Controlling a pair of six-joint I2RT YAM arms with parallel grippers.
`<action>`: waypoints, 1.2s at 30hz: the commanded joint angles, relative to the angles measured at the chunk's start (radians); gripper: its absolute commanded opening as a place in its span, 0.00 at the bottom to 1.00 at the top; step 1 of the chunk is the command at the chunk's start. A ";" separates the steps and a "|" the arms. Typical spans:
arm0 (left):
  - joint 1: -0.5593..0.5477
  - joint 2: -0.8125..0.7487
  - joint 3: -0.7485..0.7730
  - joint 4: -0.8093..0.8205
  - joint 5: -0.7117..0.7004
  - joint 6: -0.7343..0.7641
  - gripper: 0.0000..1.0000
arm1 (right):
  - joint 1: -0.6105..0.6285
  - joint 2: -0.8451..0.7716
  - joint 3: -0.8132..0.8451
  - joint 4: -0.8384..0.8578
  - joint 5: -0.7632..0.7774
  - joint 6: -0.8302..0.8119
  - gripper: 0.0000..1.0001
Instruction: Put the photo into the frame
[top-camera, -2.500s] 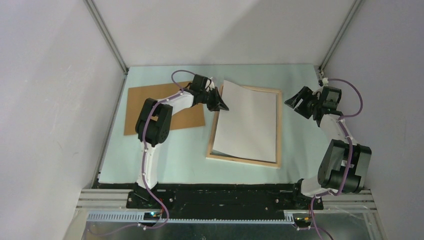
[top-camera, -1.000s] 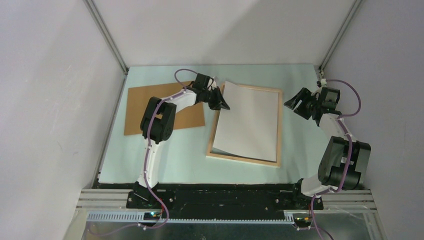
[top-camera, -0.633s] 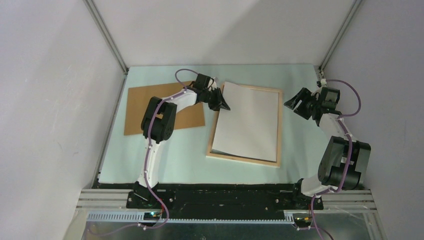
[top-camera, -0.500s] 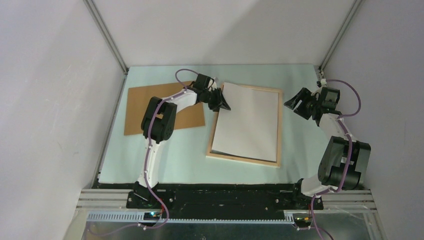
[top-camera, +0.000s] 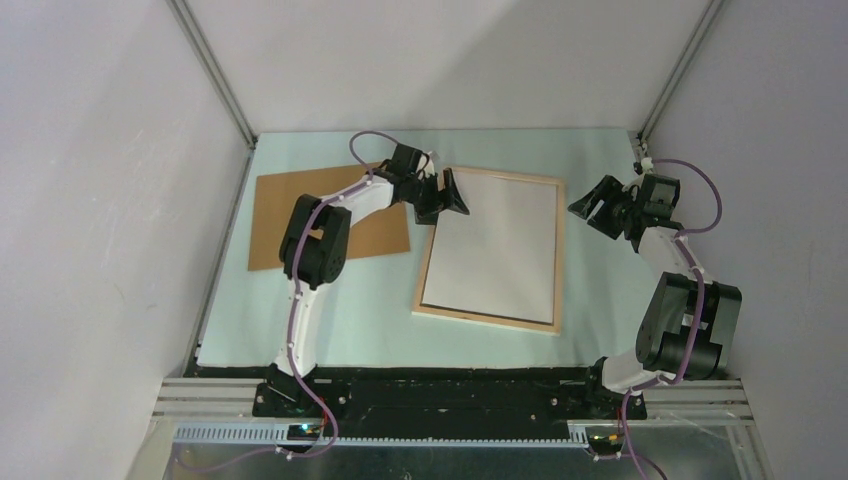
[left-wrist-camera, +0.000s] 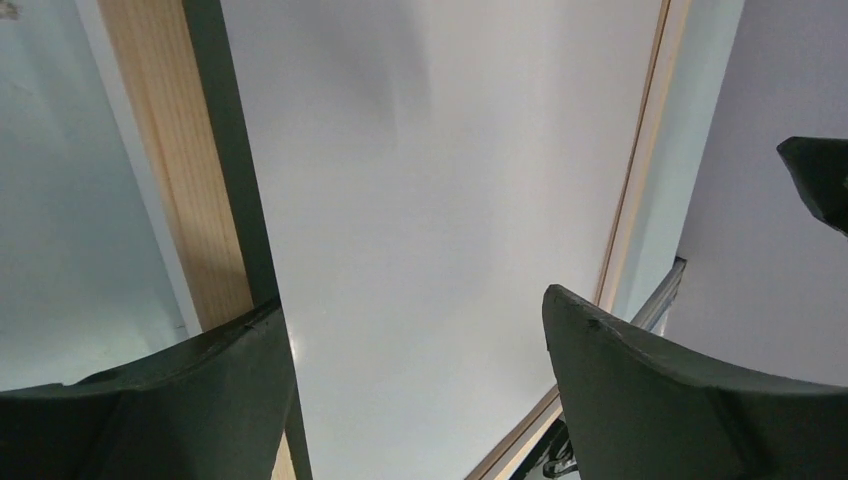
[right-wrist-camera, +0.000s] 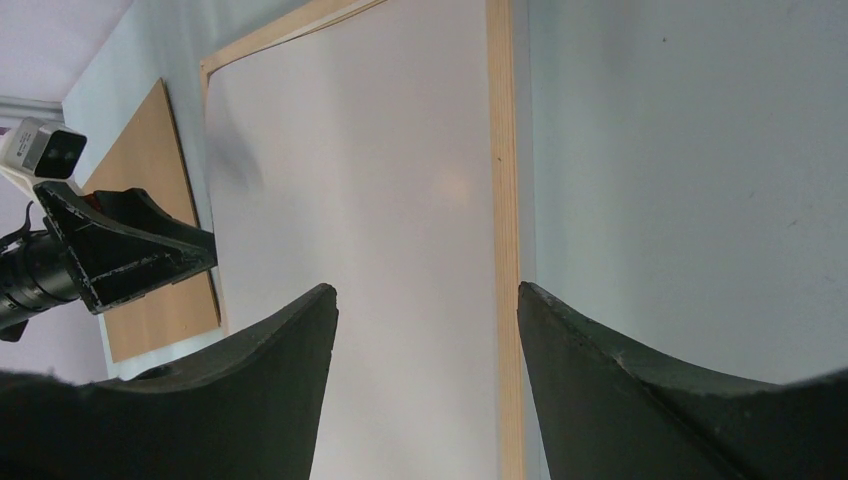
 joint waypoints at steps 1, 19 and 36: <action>-0.002 -0.074 0.031 -0.048 -0.058 0.060 0.96 | -0.001 0.004 -0.004 0.017 -0.010 -0.008 0.71; -0.001 -0.158 0.049 -0.122 -0.141 0.161 1.00 | -0.003 0.003 -0.003 0.016 -0.013 -0.007 0.71; 0.025 -0.504 -0.138 -0.227 -0.469 0.587 1.00 | 0.073 -0.057 -0.003 0.023 0.023 -0.054 0.72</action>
